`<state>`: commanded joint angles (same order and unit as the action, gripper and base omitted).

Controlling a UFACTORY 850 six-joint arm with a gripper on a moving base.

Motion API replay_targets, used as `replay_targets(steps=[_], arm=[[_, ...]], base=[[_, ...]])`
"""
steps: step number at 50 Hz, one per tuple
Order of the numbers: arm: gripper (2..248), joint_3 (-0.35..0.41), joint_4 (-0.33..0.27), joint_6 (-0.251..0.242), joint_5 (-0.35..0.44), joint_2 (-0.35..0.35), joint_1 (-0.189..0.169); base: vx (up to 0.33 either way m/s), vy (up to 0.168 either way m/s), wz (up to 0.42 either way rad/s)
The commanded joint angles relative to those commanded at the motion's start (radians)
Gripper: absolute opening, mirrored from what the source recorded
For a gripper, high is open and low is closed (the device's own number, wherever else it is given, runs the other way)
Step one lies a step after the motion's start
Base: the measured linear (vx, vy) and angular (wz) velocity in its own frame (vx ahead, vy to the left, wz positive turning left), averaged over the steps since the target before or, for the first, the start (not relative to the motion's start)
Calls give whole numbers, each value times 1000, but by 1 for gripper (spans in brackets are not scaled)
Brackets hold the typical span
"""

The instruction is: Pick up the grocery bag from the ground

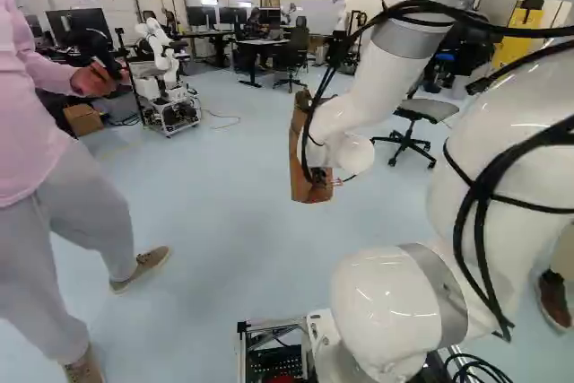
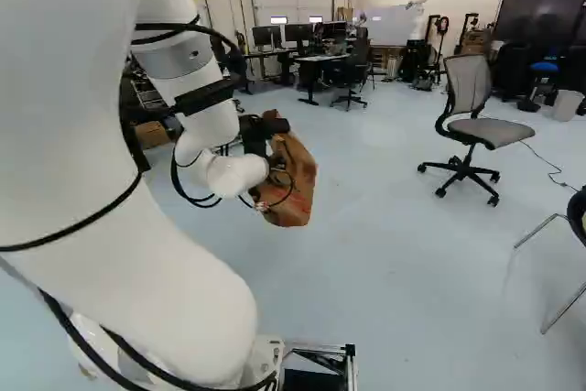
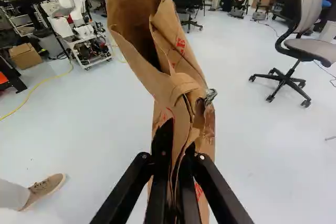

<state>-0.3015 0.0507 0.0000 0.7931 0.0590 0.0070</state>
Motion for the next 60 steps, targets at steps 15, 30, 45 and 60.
replay_targets(steps=[15, 30, 45, 60], arm=[[21, 90, -21, 0, 33, 93, -3], [21, 157, -37, 0, 58, 162, -5], [21, 197, -47, 0, 73, 203, -6], [21, 214, -51, 0, 79, 220, -7]], base=[[0, 0, 0], [0, 0, 0], [0, 0, 0], [0, 0, 0]])
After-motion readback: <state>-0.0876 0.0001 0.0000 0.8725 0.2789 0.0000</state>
